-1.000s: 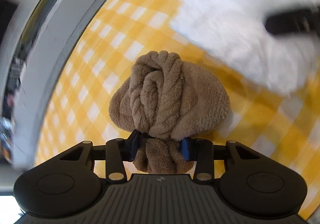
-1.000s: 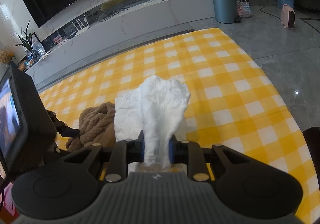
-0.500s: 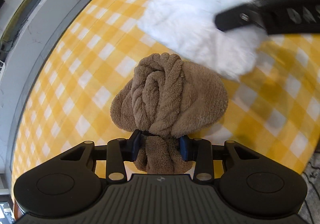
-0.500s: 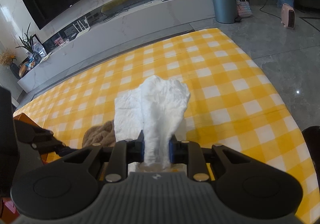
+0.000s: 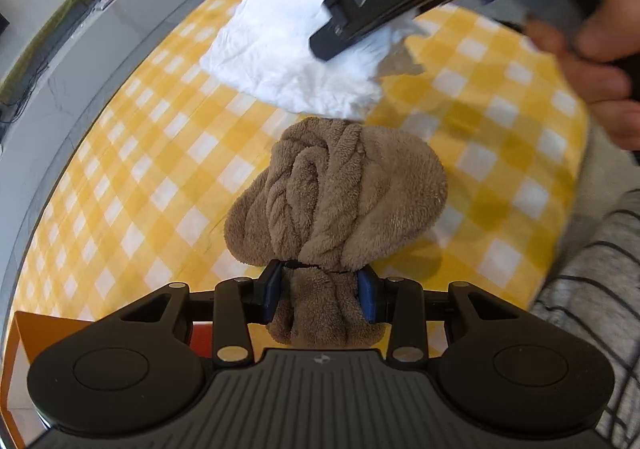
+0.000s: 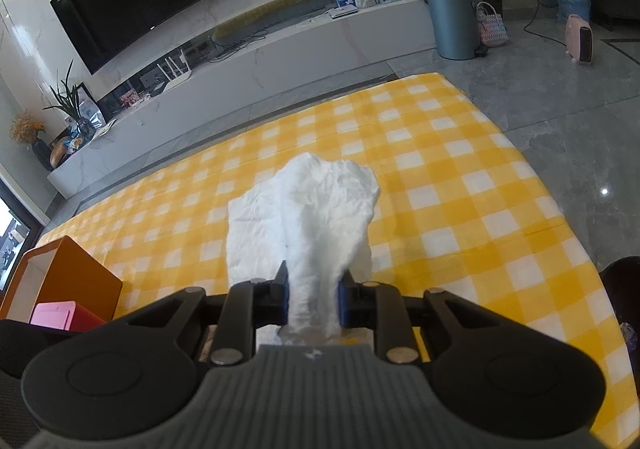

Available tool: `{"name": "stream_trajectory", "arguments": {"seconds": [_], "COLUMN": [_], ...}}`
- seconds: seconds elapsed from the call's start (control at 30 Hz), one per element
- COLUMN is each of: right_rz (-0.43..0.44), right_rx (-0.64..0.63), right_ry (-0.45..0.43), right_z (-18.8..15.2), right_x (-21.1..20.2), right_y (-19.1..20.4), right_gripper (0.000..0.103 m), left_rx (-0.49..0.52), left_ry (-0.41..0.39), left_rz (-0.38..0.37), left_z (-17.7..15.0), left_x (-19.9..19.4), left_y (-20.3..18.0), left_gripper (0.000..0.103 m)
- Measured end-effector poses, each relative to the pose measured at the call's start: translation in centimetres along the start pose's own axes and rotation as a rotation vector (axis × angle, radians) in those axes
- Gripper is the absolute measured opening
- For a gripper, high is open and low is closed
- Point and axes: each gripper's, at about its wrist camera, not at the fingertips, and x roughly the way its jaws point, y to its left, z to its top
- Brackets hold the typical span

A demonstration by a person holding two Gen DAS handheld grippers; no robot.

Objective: Organize soft objects
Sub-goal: 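Carry the brown towel with the left gripper while the right gripper carries the white cloth over the box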

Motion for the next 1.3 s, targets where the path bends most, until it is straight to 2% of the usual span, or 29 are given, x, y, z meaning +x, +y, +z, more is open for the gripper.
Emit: {"name": "stream_trajectory", "arguments": {"seconds": [0.17,0.27,0.43,0.7,0.87,1.0,1.13,1.3], "right_rz": [-0.015,-0.031,-0.035,-0.035,-0.015,0.034,-0.004,0.060], "right_rx": [0.024,0.025,-0.006,-0.061,-0.101,-0.118,-0.182,-0.244], "right_ry": [0.004,0.011,0.019,-0.009,-0.070,-0.145,-0.240,-0.286], "right_z": [-0.4,-0.6,-0.9,-0.5,-0.1,0.3,0.7,0.8], "right_x": [-0.3,-0.2,-0.1,-0.7,-2.2,-4.3,-6.6,-8.2], "right_y": [-0.1,0.2,1.1,3.5,6.5,9.8,13.7,18.6], "right_gripper": [0.020,0.020,0.020,0.020,0.020,0.020,0.020,0.020], "left_rx": [-0.060,-0.124,-0.169,-0.262,-0.318,-0.342,-0.381,-0.469], "left_ry": [-0.097,-0.144,-0.210,-0.335,-0.418,-0.472,-0.528,-0.585], "left_rz": [0.004,-0.020,-0.043,-0.069,-0.058,-0.031,-0.007,0.033], "left_z": [-1.6,-2.4,-3.6,-6.5,-8.5,-9.9,-11.6,-13.9], "left_x": [-2.5,-3.3,-4.8,-8.5,-11.1,-13.0,-14.8,-16.3], "left_y": [-0.6,-0.4,-0.1,2.4,4.7,6.4,7.9,10.1], "left_gripper": [0.043,0.043,0.043,0.043,0.043,0.043,0.043,0.043]}}
